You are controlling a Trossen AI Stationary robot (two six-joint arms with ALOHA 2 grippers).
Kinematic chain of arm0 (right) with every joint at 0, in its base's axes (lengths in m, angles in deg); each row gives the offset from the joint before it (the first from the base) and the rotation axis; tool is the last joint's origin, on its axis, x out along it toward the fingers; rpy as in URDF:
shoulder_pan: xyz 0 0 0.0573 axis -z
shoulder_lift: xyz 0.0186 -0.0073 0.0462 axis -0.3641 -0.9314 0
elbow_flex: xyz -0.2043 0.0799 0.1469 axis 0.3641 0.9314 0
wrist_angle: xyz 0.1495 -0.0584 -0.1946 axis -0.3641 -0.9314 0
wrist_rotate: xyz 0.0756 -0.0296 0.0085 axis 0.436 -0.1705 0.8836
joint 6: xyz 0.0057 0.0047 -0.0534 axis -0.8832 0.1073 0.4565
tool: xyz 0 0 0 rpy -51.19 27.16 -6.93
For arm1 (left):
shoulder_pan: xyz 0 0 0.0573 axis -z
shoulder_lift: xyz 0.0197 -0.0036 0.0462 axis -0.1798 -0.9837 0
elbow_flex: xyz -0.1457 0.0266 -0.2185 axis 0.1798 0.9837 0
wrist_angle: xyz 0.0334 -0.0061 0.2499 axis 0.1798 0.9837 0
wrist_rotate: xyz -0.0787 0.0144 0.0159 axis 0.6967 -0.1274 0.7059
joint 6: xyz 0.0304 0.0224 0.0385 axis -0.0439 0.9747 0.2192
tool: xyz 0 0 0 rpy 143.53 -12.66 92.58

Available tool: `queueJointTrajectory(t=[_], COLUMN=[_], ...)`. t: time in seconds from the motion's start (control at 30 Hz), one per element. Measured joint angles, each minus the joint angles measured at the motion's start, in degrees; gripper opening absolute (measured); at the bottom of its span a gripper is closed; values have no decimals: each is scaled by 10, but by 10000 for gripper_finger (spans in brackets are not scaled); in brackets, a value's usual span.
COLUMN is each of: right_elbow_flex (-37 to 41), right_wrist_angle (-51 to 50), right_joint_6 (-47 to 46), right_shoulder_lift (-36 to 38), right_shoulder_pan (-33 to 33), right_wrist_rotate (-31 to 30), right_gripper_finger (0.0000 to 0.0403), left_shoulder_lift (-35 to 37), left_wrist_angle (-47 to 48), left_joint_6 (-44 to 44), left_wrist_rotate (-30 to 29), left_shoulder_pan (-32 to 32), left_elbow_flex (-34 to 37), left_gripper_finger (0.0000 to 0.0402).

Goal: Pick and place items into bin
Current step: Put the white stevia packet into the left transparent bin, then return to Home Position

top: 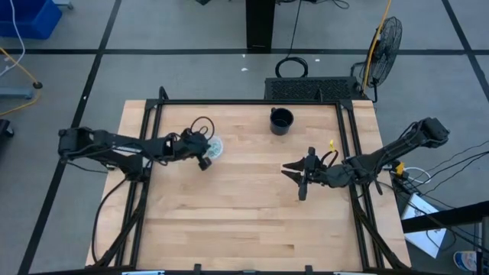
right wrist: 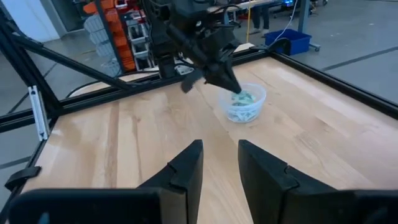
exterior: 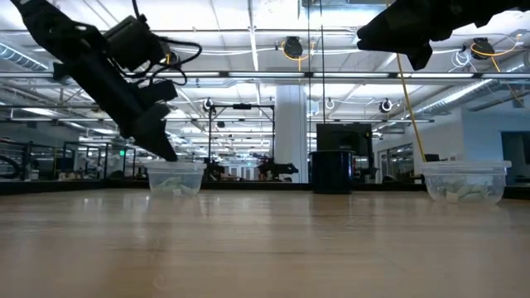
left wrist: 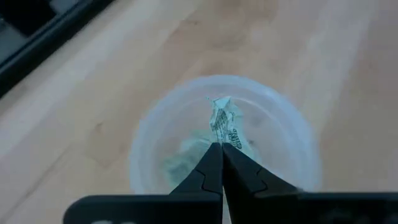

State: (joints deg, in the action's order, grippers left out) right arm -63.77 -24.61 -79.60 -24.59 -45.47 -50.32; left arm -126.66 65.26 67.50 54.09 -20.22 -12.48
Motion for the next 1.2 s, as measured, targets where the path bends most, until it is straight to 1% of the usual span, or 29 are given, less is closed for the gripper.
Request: queueJointTrajectory(t=[0.17, 0.27, 0.47, 0.57, 0.67, 0.73, 0.8, 0.93, 1.0, 1.1, 1.2], right_elbow_flex=[0, 0, 0, 0, 0, 0, 0, 1, 1, 0, 0], right_wrist_angle=[-9, -22, -23, -23, -29, -40, -45, -37, -44, -80, -153], right_joint_6=[8, 15, 14, 16, 39, 48, 50, 121, 128, 116, 87], right_shoulder_lift=[0, 0, 0, 0, 0, 0, 0, 31, 54, 99, 148], right_shoulder_pan=[2, 2, 3, 3, 3, 3, 3, 8, 9, 6, 1], right_wrist_rotate=[0, 0, 1, 1, 1, 2, 2, 0, -1, 2, 1], right_gripper_finger=[93, 93, 93, 93, 93, 93, 93, 93, 93, 93, 93], left_shoulder_lift=[-5, -5, -4, 16, 56, 86, 120, 195, 240, 311, 378], left_wrist_angle=[3, 4, 6, 49, 158, 238, 294, 387, 414, 454, 460], left_joint_6=[3, 13, 16, 4, 5, 5, 10, 2, -11, -29, -54], left_wrist_rotate=[9, 29, 26, 51, 80, 85, 85, 84, 84, 77, 31], left_shoulder_pan=[-20, -19, -13, -13, -13, -12, -12, -9, -3, 22, 59], left_elbow_flex=[2, 2, 2, -25, -87, -136, -183, -243, -255, -244, -207], left_gripper_finger=[28, 50, 98, 113, 117, 117, 117, 118, 118, 118, 118])
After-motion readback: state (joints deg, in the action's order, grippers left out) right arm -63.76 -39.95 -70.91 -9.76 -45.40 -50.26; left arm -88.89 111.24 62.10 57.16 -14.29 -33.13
